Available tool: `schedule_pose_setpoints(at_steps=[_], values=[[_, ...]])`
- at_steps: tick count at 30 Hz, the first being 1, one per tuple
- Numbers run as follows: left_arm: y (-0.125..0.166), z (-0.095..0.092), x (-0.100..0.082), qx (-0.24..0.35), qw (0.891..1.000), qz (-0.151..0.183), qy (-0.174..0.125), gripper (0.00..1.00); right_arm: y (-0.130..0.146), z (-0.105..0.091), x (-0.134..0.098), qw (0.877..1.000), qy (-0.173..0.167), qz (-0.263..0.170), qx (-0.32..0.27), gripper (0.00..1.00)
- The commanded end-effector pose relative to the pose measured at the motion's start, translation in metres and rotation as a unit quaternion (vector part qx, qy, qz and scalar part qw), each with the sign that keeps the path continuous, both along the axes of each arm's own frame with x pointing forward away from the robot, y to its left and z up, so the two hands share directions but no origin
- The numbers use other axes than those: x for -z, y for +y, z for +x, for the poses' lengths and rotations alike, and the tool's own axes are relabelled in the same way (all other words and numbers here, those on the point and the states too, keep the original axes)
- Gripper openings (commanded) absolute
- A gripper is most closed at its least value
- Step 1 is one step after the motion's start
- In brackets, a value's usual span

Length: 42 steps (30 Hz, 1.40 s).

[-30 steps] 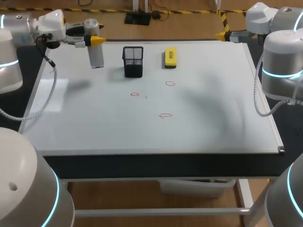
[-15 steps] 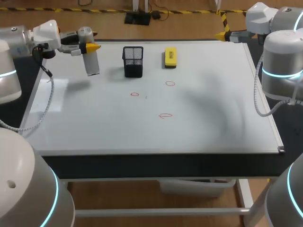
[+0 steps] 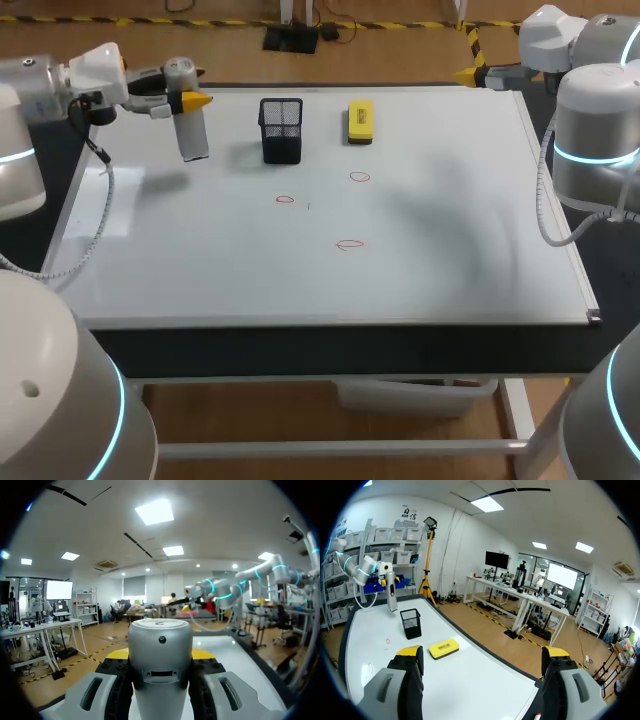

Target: Pick up the inspection probe, press it on each red-marked spot on the whiteboard one by one, put down the probe, pick up the eraser, and wipe off all the red marks.

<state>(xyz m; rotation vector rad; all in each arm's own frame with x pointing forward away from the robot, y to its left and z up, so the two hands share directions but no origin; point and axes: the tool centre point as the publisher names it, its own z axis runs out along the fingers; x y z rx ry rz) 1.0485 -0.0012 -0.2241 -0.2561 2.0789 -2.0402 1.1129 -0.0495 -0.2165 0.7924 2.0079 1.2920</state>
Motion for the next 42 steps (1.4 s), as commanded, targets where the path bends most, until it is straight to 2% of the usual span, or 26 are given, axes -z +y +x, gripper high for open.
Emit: schedule_pose_setpoints(at_steps=[1,5,12,18,19,21,26,33,42], values=[[0.000,-0.001,-0.002,-0.001,1.000,0.001,0.000,0.00,0.000,0.001,0.000,1.000,0.001,-0.001,0.000,1.00],[0.000,-0.001,-0.002,-0.001,1.000,0.001,0.000,0.00,0.000,0.001,0.000,1.000,0.001,-0.001,0.000,1.00],[0.000,-0.001,-0.002,-0.001,1.000,0.001,0.000,0.00,0.003,0.036,0.005,0.995,0.026,-0.022,-0.094,1.00],[0.000,-0.001,-0.002,-0.001,1.000,0.001,0.000,0.00,0.011,0.057,0.013,0.977,0.072,-0.044,-0.195,1.00],[0.000,-0.001,-0.002,-0.001,1.000,0.001,0.000,0.00,0.012,0.060,0.014,0.974,0.078,-0.059,-0.205,1.00],[0.000,-0.001,-0.002,-0.001,1.000,0.001,0.000,0.00,0.015,0.066,0.018,0.962,0.091,-0.094,-0.239,1.00],[0.000,-0.001,-0.002,-0.001,1.000,0.001,0.000,0.00,0.023,0.079,0.028,0.934,0.123,-0.128,-0.309,1.00],[0.000,-0.001,-0.002,-0.001,1.000,0.001,0.000,0.00,0.033,0.094,0.038,0.886,0.166,-0.163,-0.402,1.00],[0.000,-0.001,-0.002,-0.001,1.000,0.001,0.000,0.00,0.047,0.102,0.053,0.828,0.200,-0.219,-0.476,1.00]])
